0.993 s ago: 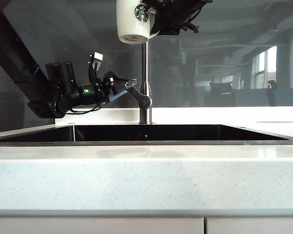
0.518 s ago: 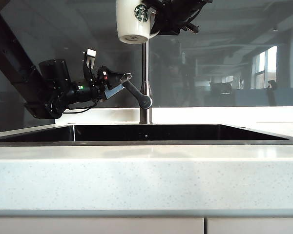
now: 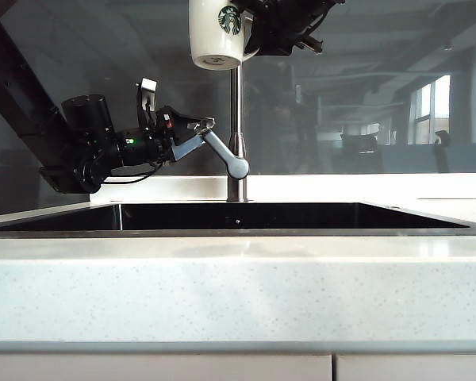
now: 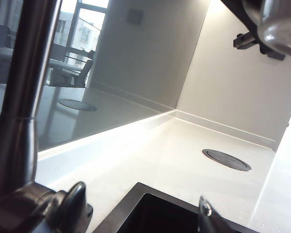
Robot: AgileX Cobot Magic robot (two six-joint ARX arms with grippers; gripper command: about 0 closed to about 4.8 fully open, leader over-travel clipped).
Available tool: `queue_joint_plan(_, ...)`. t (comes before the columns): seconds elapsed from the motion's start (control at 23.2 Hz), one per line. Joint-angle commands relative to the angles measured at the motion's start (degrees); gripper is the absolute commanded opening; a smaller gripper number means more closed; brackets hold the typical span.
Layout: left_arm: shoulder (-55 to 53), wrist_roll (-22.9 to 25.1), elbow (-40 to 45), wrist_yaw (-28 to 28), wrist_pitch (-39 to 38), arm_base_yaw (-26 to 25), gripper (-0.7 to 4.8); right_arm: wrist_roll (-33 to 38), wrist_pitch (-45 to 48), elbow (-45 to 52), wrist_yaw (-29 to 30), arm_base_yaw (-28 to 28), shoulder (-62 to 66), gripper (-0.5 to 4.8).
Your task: Pick up the mug next to the sink, go to the faucet to get some water, pour the water into the sink, and finally put the mug back to its place.
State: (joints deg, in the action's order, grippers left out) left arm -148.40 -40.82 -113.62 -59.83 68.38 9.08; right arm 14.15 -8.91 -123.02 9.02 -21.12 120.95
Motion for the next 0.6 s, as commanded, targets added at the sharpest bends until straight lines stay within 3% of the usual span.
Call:
queue_joint_plan(0.04,0.35,-0.68,-0.39,-2.38,2.93,0.57,3.62,0.83,3.56,-0.79,0.09,-0.07,-1.22,-0.09)
queue_joint_plan(0.43,0.35,-2.78,-0.59,-3.43,3.74,0.57,3.62,0.83,3.56,-0.79,0.09,0.17,-1.22,-0.09)
queue_joint_plan(0.6,0.35,-0.57,-0.59,-2.29,3.67,0.57,3.62,0.83,3.56,-0.79,0.09,0.26,-1.22,-0.09)
